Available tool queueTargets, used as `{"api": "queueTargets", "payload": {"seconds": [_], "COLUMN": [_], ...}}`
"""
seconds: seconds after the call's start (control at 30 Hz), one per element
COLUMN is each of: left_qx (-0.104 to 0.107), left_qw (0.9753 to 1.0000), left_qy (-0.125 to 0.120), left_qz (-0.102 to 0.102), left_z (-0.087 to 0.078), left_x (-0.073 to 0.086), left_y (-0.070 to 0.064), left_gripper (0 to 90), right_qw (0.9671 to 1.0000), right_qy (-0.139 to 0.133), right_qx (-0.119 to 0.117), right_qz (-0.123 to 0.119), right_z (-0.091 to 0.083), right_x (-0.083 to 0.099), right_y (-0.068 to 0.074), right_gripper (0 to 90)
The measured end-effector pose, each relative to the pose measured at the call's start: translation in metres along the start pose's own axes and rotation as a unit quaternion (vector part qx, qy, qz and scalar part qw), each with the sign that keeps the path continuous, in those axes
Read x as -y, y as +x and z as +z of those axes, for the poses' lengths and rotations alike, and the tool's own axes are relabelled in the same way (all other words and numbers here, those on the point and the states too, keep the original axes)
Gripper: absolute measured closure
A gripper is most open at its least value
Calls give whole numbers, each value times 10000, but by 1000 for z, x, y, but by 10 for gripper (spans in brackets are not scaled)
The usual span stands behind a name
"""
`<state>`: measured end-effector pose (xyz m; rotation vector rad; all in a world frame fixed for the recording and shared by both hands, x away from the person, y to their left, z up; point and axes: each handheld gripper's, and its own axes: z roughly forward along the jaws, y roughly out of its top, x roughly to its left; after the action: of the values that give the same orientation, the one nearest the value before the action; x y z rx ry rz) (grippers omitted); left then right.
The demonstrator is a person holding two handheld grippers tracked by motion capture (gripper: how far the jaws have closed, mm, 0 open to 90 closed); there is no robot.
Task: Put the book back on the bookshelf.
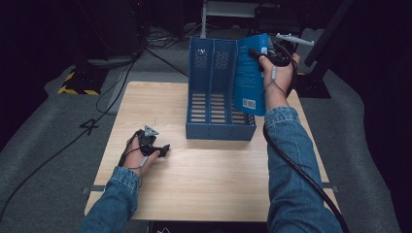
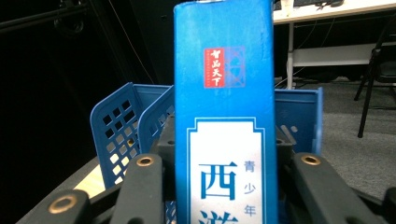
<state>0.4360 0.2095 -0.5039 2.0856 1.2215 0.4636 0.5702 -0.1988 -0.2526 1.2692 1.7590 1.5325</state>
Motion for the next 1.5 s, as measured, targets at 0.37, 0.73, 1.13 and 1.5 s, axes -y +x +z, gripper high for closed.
{"api": "queueTargets", "payload": {"seconds": [0.37, 0.73, 1.13, 1.5], "left_qx": [0, -6, -10, -2], "left_qw": [10000, 10000, 10000, 10000], "left_qy": [3, 2, 2, 4], "left_qz": [1, 6, 17, -9], "left_z": [0, 0, 0, 0], "left_x": [0, 0, 0, 0], "left_y": [0, 0, 0, 0], "left_gripper": [207, 207, 207, 207], "right_qw": [9996, 9992, 9959, 9972], "right_qy": [-233, -360, -819, -223], "right_qx": [-169, 57, 74, 179], "right_qz": [8, -148, -371, -688], "right_z": [10, 2, -9, 12], "right_x": [18, 21, 8, 30], "right_y": [-8, -11, 1, 6], "right_gripper": [613, 613, 613, 605]}}
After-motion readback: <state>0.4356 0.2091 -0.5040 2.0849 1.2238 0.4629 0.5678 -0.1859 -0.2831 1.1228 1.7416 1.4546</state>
